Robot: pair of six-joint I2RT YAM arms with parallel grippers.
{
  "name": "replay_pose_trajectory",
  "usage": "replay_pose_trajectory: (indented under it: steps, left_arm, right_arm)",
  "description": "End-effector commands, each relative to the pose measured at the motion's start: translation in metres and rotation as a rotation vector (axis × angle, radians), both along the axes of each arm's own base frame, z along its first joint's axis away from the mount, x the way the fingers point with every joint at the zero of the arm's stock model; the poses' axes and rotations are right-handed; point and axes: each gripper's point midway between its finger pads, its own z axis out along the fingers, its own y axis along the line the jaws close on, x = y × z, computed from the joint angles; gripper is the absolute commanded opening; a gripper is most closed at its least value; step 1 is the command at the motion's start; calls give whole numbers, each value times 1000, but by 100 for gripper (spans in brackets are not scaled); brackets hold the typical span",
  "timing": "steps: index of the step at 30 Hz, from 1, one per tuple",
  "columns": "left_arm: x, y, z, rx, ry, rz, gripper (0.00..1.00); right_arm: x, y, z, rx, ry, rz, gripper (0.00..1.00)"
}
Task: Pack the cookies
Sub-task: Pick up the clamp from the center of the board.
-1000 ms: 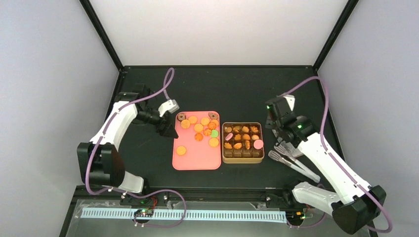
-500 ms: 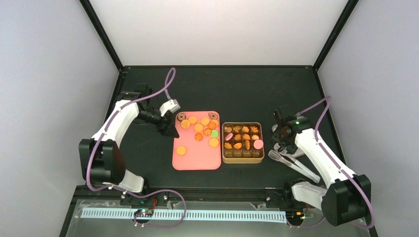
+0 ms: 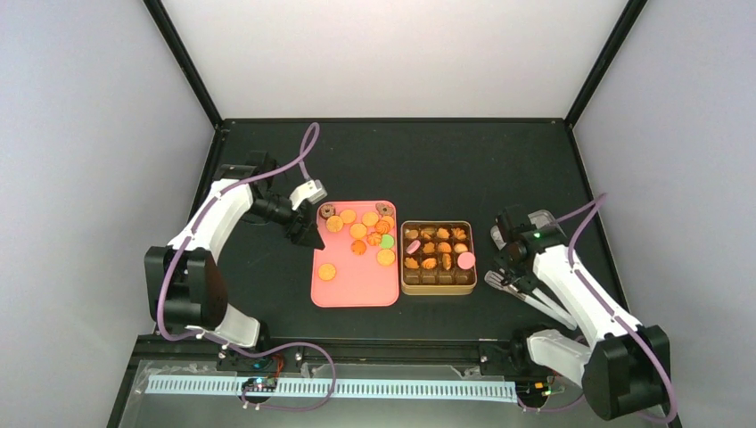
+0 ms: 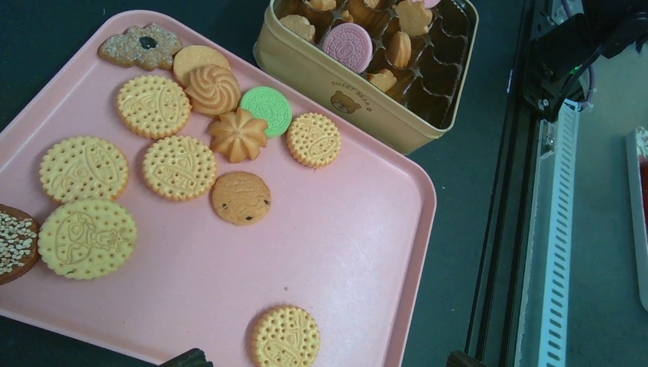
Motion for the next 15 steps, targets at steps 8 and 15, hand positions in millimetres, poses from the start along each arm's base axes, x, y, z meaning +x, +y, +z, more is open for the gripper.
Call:
replay_pose_trajectory:
  steps: [8,15]
  left_arm:
    - [8,-6,17,-29,-64,-35,83]
    - [8,-5,17,-24,-67,-40,83]
  right_arm:
    - [-12,-43,-8,-50,-111,-236,67]
    - [2,-52,-10,-24,-150,-253,62]
